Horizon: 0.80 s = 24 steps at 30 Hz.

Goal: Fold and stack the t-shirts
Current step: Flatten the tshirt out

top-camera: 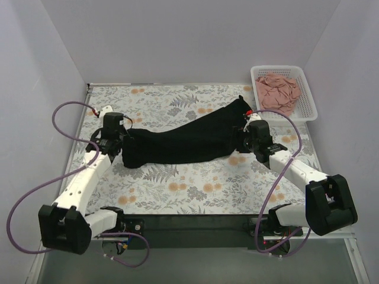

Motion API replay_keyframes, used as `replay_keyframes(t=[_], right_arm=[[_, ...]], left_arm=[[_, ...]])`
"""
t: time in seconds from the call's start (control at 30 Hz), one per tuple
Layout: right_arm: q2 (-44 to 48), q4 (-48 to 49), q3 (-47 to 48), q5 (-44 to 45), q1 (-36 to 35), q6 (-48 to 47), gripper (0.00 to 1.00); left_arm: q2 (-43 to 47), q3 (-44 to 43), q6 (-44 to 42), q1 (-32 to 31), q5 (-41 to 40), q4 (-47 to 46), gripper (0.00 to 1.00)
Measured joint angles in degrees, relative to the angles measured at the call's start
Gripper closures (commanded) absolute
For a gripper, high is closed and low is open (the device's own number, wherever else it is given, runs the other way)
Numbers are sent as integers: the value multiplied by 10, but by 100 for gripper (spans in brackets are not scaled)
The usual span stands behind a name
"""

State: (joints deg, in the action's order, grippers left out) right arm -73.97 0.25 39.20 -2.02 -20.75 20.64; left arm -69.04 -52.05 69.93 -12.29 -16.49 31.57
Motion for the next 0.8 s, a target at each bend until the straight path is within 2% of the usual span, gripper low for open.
replay_keyframes(t=[0.1, 0.23, 0.37, 0.57, 0.8], right_arm=[[0, -1, 0, 5, 3, 3, 23], [-14, -3, 12, 19, 12, 3, 23], [-41, -4, 42, 29, 25, 2, 23], [-111, -2, 89, 44, 52, 8, 22], [-157, -4, 92, 82, 103, 56, 17]], left_arm=[[66, 11, -20, 18, -22, -13, 100], [123, 81, -24, 20, -37, -41, 100], [129, 119, -30, 28, -41, -42, 100], [131, 120, -35, 29, -41, -54, 100], [146, 120, -37, 29, -47, -60, 100]])
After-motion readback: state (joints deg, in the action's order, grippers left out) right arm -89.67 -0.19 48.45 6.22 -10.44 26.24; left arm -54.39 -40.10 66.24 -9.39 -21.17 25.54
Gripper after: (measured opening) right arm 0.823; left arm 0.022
